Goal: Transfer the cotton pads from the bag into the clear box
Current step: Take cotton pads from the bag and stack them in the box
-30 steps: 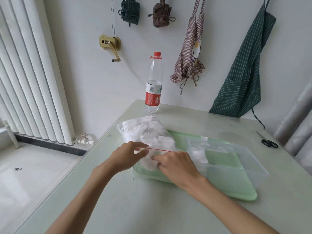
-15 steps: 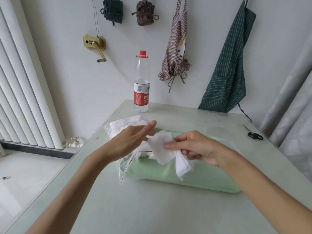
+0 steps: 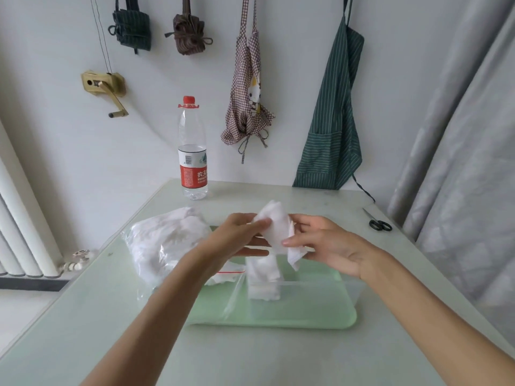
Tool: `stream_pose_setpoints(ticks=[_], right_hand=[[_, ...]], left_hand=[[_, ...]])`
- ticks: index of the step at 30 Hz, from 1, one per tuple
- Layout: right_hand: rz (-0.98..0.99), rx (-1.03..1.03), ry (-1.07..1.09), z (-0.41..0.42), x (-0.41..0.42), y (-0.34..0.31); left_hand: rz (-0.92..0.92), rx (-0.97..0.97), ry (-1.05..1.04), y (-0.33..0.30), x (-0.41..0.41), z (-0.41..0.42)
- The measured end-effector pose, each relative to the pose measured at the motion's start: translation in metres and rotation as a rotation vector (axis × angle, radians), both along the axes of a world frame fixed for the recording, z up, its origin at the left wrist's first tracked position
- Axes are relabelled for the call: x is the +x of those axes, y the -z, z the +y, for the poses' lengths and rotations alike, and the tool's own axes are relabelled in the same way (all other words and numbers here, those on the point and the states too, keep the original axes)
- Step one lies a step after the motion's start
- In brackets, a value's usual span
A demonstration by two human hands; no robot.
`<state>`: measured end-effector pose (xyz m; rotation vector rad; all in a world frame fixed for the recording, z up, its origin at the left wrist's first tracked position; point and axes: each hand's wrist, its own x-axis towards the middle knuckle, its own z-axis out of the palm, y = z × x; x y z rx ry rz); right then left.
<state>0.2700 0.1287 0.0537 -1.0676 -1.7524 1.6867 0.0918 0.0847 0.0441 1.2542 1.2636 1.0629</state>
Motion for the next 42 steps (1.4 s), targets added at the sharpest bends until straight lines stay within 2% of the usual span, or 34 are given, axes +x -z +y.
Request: stream_pose_setpoints(ticks=[3,7,10,13,16,19,21,23,26,30,32,36,38,39,42], right_hand=[[0.058,0.08,0.182,0.004,0.007,0.006],[0.154,0.087,0.255,0.008,0.017,0.011],[0.228,0.029,0.311,0.011,0.031,0.014],[0.313,-0.034,0.336,0.012,0.038,0.014],[0.429,-0.115,0.278,0.009,0.037,0.001],[0.586,-0.167,0.179,0.003,0.03,-0.014],[0.529,-0.11,0.133,0.0,0.02,-0.016],[0.374,-0.011,0.132,-0.003,0.009,-0.01],[0.25,0.095,0.225,-0.005,0.0,0.001],[0.212,0.272,0.4,-0.008,-0.007,0.009],[0.178,0.359,0.463,-0.01,-0.013,0.012],[0.134,0.546,0.535,-0.015,-0.023,0.008],[0.07,0.575,0.6,-0.015,-0.026,0.01],[0.047,0.501,0.599,-0.013,-0.026,0.01],[0.11,0.03,0.458,-0.009,-0.022,0.007]], left_hand=[[-0.173,-0.04,-0.019,0.006,0.017,0.01],[-0.357,-0.057,-0.096,0.007,0.024,0.015],[-0.319,-0.052,-0.216,0.007,0.016,0.017],[-0.188,-0.062,-0.21,0.009,0.01,0.013],[-0.122,-0.05,-0.176,0.012,0.012,0.007],[-0.15,-0.051,-0.169,0.015,0.015,0.005],[-0.222,-0.058,-0.148,0.018,0.018,0.004],[-0.326,-0.053,-0.137,0.019,0.02,0.002],[-0.479,-0.049,-0.152,0.018,0.023,-0.002],[-0.622,-0.113,-0.175,0.017,0.022,-0.005],[-0.576,-0.11,-0.164,0.019,0.023,-0.005],[-0.374,0.004,-0.203,0.019,0.029,-0.005],[-0.322,0.044,-0.229,0.018,0.032,-0.004],[-0.29,0.069,-0.254,0.017,0.033,-0.003],[-0.157,0.139,-0.322,0.017,0.038,0.004]])
